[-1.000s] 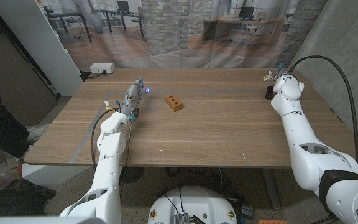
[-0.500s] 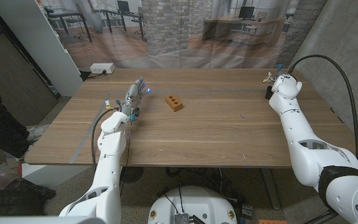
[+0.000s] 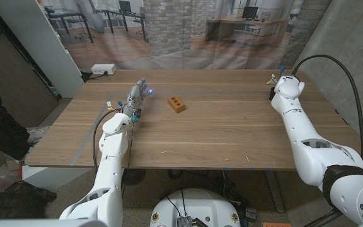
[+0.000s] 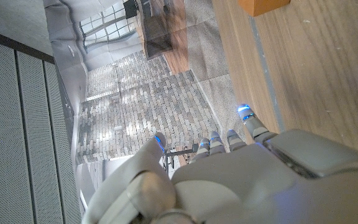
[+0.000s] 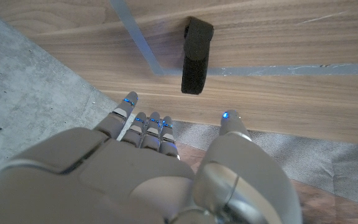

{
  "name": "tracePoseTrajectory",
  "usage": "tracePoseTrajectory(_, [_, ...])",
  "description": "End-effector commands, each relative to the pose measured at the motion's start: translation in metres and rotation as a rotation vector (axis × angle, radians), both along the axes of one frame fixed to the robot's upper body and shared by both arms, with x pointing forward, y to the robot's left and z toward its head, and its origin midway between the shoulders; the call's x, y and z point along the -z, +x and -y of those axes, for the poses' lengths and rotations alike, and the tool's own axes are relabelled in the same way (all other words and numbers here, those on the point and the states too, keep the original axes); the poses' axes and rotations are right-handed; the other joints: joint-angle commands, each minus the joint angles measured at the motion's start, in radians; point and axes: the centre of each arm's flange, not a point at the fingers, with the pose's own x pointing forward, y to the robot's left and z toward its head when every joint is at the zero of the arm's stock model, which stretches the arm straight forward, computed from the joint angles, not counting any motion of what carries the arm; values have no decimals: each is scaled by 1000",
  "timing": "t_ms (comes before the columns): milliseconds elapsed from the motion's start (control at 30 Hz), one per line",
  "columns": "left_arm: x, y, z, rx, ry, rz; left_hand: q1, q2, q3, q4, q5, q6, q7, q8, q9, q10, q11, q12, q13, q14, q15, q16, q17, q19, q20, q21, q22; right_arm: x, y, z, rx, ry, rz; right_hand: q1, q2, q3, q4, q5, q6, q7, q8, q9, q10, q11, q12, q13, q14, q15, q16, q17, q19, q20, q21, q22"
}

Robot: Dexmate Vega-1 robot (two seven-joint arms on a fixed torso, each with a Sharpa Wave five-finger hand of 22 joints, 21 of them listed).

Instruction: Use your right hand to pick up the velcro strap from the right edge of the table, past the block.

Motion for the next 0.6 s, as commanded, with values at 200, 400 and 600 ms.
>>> tracePoseTrajectory(200, [0, 1, -2, 1, -4, -2, 1, -10, 2, -10, 5, -11, 2, 2, 4, -8, -1, 4, 4, -25, 2, -1, 3, -41, 4, -3, 3, 2, 3, -1, 44, -3, -38, -12, -20, -21, 1, 20, 70, 7, 15, 2, 69, 4, 14, 6, 72, 9, 13, 4, 39, 2, 9, 2])
tracePoseTrajectory(400, [1, 2, -2, 5, -10, -2, 1, -11, 2, -11, 5, -10, 2, 3, 4, -9, -2, 3, 4, -25, 2, 0, 3, -41, 4, -4, 3, 2, 4, -1, 55, -1, -57, -14, -23, -26, 1, 24, 94, 8, 19, 3, 91, 8, 16, 6, 97, 6, 16, 4, 56, 3, 12, 2])
tracePoseTrajectory(600, [0, 2, -3, 5, -11, -1, 2, -11, 2, -12, 5, -10, 2, 3, 4, -9, -2, 3, 4, -25, 2, 0, 3, -41, 5, -6, 3, 2, 6, -1, 60, 1, -74, -15, -24, -30, 0, 28, 121, 6, 22, 2, 120, 10, 19, 6, 131, 8, 20, 5, 73, 2, 14, 2])
